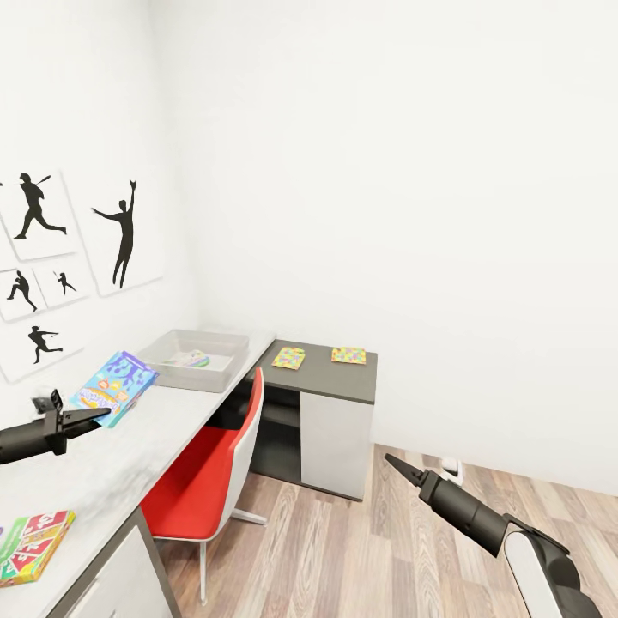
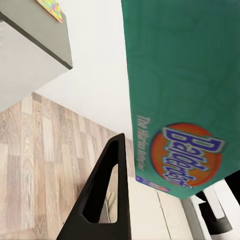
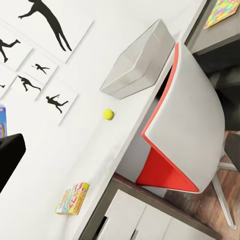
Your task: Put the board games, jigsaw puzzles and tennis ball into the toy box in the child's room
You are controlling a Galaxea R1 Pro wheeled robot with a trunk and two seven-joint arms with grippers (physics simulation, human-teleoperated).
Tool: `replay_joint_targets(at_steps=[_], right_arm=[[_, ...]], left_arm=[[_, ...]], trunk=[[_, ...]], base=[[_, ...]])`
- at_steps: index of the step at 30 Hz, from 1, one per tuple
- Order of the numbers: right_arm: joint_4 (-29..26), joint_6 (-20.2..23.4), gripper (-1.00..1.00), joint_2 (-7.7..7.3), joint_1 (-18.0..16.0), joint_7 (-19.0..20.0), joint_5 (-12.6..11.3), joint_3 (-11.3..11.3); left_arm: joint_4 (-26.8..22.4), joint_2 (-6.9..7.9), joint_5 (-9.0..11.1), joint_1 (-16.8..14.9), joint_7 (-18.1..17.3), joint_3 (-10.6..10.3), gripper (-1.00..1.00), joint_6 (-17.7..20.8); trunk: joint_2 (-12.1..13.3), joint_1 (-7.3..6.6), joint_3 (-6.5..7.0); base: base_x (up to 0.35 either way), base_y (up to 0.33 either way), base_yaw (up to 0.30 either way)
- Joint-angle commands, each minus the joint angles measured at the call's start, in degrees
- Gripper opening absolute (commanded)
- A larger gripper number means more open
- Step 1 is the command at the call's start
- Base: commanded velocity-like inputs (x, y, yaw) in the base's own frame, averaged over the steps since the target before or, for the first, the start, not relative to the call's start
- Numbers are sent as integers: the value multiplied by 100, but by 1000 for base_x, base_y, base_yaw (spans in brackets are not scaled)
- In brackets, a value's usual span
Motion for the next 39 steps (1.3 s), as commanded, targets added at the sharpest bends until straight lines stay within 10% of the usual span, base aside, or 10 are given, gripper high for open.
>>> replay_joint_targets(at_steps=[1, 14, 23, 39], right_arm=[[1, 37, 100, 0, -2, 7, -22, -7], [3, 47, 100, -52, -2, 12, -29, -62], [-669, 633, 100, -533, -5, 441, -194, -113], [-1017, 994, 100, -566, -2, 762, -224, -380]], left_arm=[[0, 17, 15, -2, -26, -24, -100, 62], [2, 81, 59, -2, -26, -36, -100, 51], [1, 81, 64, -2, -26, -33, -100, 42], [0, 60, 64, -2, -26, -32, -100, -25]], trunk=[[-4, 2, -3], [-4, 2, -3], [-4, 2, -3], [-4, 2, -3]], base=[[0, 0, 0], [90, -19, 0], [241, -104, 0], [274, -185, 0]])
